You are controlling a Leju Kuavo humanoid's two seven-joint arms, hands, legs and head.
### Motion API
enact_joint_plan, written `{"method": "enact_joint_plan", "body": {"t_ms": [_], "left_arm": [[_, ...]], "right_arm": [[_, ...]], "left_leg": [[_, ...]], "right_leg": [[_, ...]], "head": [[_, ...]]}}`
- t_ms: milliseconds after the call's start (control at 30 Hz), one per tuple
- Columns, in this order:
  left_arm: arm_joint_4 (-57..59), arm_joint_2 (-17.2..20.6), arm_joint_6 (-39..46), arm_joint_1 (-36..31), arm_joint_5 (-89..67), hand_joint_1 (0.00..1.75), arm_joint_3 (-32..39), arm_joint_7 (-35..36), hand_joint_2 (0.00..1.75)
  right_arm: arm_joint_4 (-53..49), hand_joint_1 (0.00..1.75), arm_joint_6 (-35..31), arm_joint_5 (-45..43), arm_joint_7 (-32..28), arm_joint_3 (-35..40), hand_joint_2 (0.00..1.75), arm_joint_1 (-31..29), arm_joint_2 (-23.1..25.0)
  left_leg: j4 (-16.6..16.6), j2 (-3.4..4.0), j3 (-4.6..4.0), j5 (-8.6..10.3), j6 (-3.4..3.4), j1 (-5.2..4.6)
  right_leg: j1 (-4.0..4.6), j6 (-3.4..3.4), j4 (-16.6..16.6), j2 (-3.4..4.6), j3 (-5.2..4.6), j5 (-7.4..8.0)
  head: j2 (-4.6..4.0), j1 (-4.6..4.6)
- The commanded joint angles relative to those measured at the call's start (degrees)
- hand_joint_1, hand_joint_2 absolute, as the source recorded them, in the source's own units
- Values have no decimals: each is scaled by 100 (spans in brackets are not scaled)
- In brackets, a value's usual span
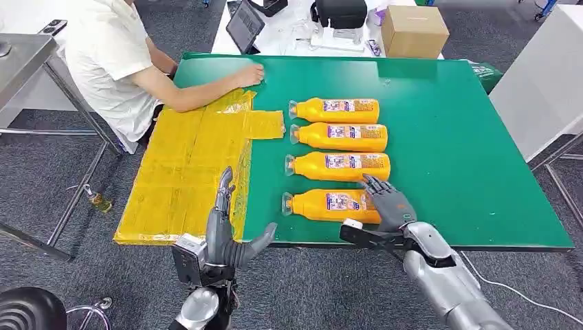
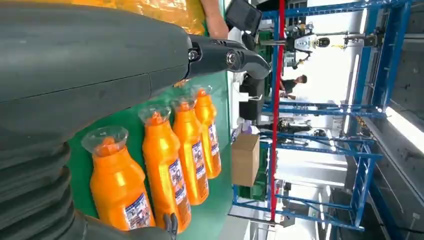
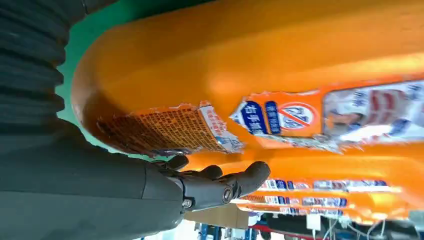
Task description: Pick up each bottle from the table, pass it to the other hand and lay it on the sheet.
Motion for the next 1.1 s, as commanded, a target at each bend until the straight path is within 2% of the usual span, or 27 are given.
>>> {"method": "enact_joint_plan", "body": {"t_ms": [33, 67, 100, 133, 267, 667, 800, 867, 900, 1100], "left_arm": [[267, 64, 14, -154, -46, 0, -107, 46, 175], [256, 68, 3, -148, -56, 0, -99, 53, 175], [251, 71, -10, -142, -63, 0, -93, 58, 175], [243, 75, -16, -135, -77, 0, -91, 63, 175], [250, 73, -34, -138, -101, 0, -84, 74, 175], [262, 64, -53, -151, -113, 0, -91, 75, 175], [262, 64, -53, -151, -113, 0, -91, 75, 175], [271, 60, -64, -161, -110, 0, -102, 75, 175], [279, 58, -72, -167, -108, 0, -111, 75, 175], [281, 50, -76, -167, -85, 0, -139, 62, 175]], "right_arm": [[-236, 0, 402, 66, 366, 774, 175, -260, -488], [-326, 3, 620, 29, 425, 900, 175, -299, -620], [-406, 147, 762, -53, 447, 979, 175, -322, -729], [-482, 175, 920, -180, 468, 1021, 175, -322, -825], [-564, 175, 1116, -376, 497, 1091, 175, -304, -1005], [-293, 175, 1186, -595, 527, 1035, 175, -261, -1002], [-293, 175, 1186, -595, 527, 1035, 175, -261, -1002], [-175, 175, 1243, -734, 492, 977, 175, -250, -963], [-106, 175, 1216, -805, 448, 928, 175, -220, -933], [109, 175, 774, -1246, -14, 377, 175, 89, -518]], "left_leg": [[-2, 5, 16, -6, 6, -1], [-2, 3, 22, -9, 8, -2], [-1, 4, 12, -5, 6, -3], [-1, 5, 19, -9, 8, -3], [-1, 2, 24, -11, 9, -3], [-6, 6, 42, -15, 10, 2], [-4, 3, 22, -8, 6, 1], [-8, 8, 45, -16, 10, 1], [-5, 5, 29, -10, 7, 0], [-13, 1, 45, -12, 7, 5]], "right_leg": [[3, -13, -4, -2, 17, -5], [3, -15, -3, -5, 24, -9], [0, -11, -1, -2, 12, -5], [1, -14, -1, -2, 19, -9], [2, -17, -2, -7, 27, -11], [8, -23, -12, -5, 44, -11], [5, -14, -8, -4, 24, -5], [8, -25, -12, -4, 47, -12], [5, -17, -8, -3, 30, -7], [11, -22, -19, -9, 48, -9]], "head": [[0, 2], [0, 2], [0, 0], [0, 2], [0, 0], [0, 2], [0, 2], [0, 2], [0, 0], [0, 2]]}}
